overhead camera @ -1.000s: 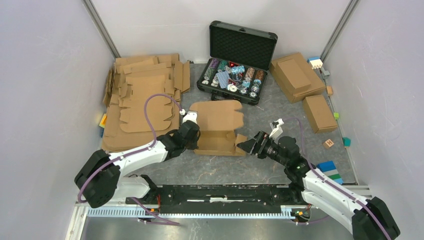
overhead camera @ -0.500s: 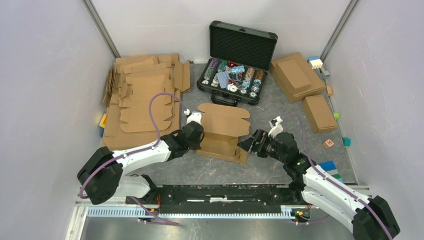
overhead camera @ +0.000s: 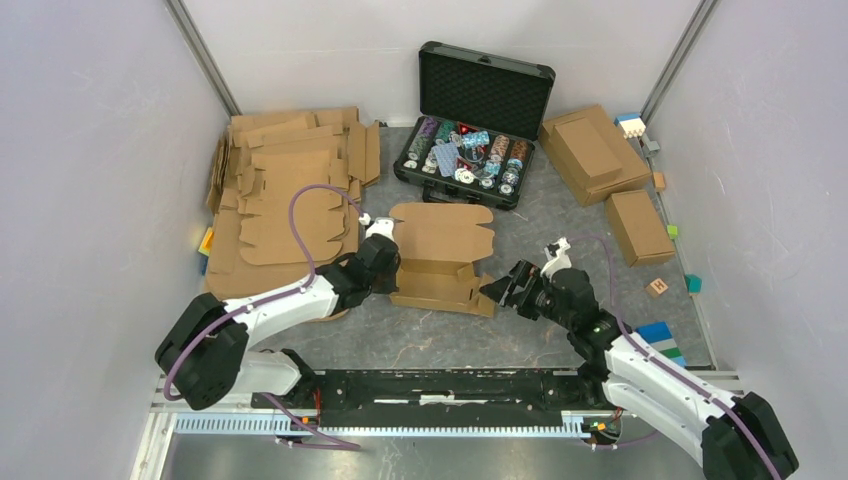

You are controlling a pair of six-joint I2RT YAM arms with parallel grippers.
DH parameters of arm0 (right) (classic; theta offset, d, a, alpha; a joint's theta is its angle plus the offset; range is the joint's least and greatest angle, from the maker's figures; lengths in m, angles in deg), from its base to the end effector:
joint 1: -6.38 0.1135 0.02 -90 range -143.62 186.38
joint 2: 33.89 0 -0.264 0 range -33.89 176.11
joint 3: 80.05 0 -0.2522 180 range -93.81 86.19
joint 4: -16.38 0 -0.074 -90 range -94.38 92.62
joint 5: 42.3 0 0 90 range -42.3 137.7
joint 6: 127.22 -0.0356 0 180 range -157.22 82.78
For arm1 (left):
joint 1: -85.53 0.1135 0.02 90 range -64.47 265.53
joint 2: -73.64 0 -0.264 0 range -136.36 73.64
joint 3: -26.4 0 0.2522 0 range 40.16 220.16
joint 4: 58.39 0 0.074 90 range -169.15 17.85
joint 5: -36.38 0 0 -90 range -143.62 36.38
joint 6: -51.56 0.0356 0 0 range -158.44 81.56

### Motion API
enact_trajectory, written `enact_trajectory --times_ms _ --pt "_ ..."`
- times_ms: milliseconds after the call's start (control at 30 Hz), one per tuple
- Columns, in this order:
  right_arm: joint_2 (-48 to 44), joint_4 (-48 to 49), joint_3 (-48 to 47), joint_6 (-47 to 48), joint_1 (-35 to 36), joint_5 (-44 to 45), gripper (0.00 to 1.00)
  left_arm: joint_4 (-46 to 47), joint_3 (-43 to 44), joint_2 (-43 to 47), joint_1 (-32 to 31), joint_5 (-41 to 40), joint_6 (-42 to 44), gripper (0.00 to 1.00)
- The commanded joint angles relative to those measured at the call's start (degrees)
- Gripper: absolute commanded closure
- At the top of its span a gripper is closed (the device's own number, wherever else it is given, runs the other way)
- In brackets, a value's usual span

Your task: Fold the paper box

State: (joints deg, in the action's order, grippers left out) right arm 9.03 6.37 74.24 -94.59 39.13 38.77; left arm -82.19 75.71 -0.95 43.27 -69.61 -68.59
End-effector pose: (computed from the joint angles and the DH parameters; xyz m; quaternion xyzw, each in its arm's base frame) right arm 0.1355 0.0937 0.1687 0.1418 0.8401 0.4145 0.3198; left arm 0.1907 -0.1600 0.1785 0.0495 0.9278 -0.0993 0.3563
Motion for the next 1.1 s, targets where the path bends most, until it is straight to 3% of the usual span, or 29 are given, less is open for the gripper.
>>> enact_trajectory --times_ms 0,367,667,1067 --pt "0.9 11.3 3.9 -5.4 -1.2 -3.8 0.02 -1.0 -1.6 -0.4 1.0 1.7 -1.6 0.98" --pt "5.9 23.6 7.3 -9.2 -2.1 -7.9 0.02 -0.2 -1.9 0.3 1.6 3.5 -0.6 0.98" --pt "10.4 27.6 5.0 -9.4 -2.1 -12.4 0.02 2.3 -3.3 2.3 1.4 6.2 0.4 0.98" --pt "2.2 14.4 2.3 -4.3 -2.2 -7.3 0.02 1.1 -3.3 3.7 0.7 2.1 0.6 0.98"
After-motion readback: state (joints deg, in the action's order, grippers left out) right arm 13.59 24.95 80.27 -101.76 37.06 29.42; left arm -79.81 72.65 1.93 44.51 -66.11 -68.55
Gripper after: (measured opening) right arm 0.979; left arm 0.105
